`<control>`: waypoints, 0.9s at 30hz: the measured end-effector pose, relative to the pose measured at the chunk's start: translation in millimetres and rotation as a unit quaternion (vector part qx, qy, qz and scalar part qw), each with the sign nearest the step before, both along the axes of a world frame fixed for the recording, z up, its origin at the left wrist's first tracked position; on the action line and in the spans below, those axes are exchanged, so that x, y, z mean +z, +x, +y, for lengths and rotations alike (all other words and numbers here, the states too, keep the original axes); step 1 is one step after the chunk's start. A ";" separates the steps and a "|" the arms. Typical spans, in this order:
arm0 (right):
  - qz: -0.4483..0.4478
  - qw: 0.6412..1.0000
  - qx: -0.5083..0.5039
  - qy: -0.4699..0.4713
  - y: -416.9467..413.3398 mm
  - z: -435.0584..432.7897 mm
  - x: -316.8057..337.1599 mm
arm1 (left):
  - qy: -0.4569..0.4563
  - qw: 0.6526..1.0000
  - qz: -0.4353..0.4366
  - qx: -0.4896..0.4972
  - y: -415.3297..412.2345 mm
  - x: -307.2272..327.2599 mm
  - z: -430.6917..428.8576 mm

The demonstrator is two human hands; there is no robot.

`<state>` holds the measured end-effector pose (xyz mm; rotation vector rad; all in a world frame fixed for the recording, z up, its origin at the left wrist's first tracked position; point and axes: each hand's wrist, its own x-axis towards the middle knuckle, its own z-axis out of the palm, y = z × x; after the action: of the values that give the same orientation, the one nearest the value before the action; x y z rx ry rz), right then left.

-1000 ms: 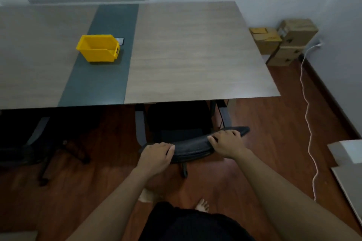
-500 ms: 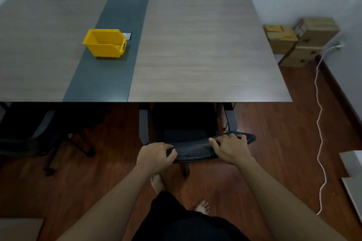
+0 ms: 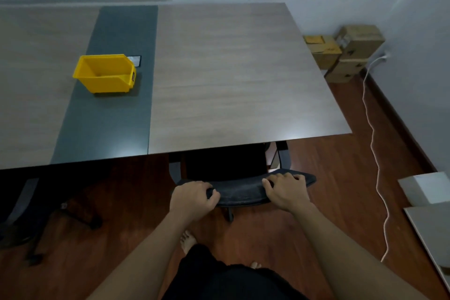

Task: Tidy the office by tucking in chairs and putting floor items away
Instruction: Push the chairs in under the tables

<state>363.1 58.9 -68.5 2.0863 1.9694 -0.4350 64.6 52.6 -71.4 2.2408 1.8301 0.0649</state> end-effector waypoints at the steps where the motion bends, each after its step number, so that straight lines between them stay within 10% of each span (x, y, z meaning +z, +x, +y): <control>1: -0.001 1.000 -0.007 -0.004 -2.0 4.9 0.3 | -0.003 1.000 0.001 -0.002 -2.4 0.4 7.3; 27: 0.009 0.998 -0.028 0.064 27.8 106.4 -4.9 | -0.012 0.999 0.004 0.031 30.8 -5.3 107.4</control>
<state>390.9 165.2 -73.4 2.2258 2.0023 -0.3486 95.4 160.0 -76.7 2.1706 1.8954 0.0462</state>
